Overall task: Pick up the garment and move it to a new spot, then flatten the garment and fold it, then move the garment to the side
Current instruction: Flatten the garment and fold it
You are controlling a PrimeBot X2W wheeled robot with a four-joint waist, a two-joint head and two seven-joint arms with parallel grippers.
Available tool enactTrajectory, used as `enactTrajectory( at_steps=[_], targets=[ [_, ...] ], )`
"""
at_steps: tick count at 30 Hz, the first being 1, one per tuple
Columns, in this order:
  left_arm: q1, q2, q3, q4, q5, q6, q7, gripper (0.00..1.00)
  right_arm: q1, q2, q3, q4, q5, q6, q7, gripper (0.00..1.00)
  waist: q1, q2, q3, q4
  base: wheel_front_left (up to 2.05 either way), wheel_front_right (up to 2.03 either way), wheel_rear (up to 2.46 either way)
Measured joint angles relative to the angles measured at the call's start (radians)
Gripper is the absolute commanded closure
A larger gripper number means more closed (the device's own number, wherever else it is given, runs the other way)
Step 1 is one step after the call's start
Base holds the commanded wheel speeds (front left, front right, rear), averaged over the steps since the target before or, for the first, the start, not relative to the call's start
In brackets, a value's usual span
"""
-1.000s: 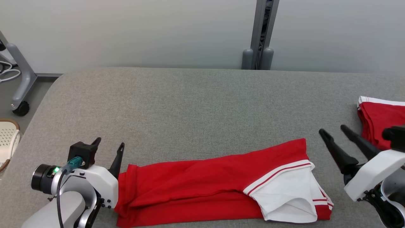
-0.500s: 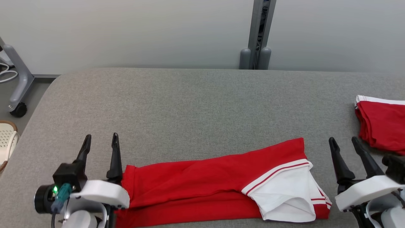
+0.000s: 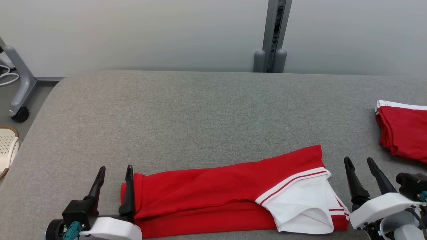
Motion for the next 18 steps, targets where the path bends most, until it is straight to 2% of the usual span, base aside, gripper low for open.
enactTrajectory(
  at_steps=[6,7,9,10,12,13,18],
  targets=[
    [-0.006,-0.016,0.037,0.008,0.034,-0.037,0.0,0.0,-0.019,-0.023,0.049,0.036,0.055,0.0,0.065,0.0,0.0,0.0,0.007,0.006,0.0,0.0,0.0],
    [-0.008,-0.017,0.042,0.013,0.042,-0.046,0.0,0.0,-0.032,-0.036,0.086,0.051,0.095,0.0,0.114,0.0,0.0,0.0,0.012,0.007,0.0,0.0,0.0],
    [-0.009,-0.018,0.043,0.018,0.046,-0.051,0.0,0.0,-0.04,-0.039,0.098,0.059,0.124,0.0,0.138,0.0,0.0,0.0,0.015,0.007,0.0,0.0,0.0],
    [-0.009,-0.02,0.041,0.028,0.054,-0.058,0.0,0.0,-0.06,-0.057,0.127,0.076,0.179,0.0,0.192,0.0,0.0,0.0,0.022,0.01,0.0,0.0,0.0],
    [-0.013,-0.02,0.04,0.033,0.058,-0.06,0.0,0.0,-0.07,-0.068,0.139,0.088,0.199,0.0,0.214,0.0,0.0,0.0,0.026,0.012,0.0,0.0,0.0],
    [-0.024,-0.02,0.033,0.039,0.059,-0.064,0.0,0.0,-0.088,-0.089,0.162,0.108,0.247,0.0,0.253,0.0,0.0,0.0,0.032,0.018,0.0,0.0,0.0],
    [-0.032,-0.021,0.016,0.048,0.058,-0.066,0.0,0.0,-0.122,-0.114,0.196,0.129,0.351,0.0,0.284,0.0,0.0,0.0,0.043,0.034,0.0,0.0,0.0]
  ],
)
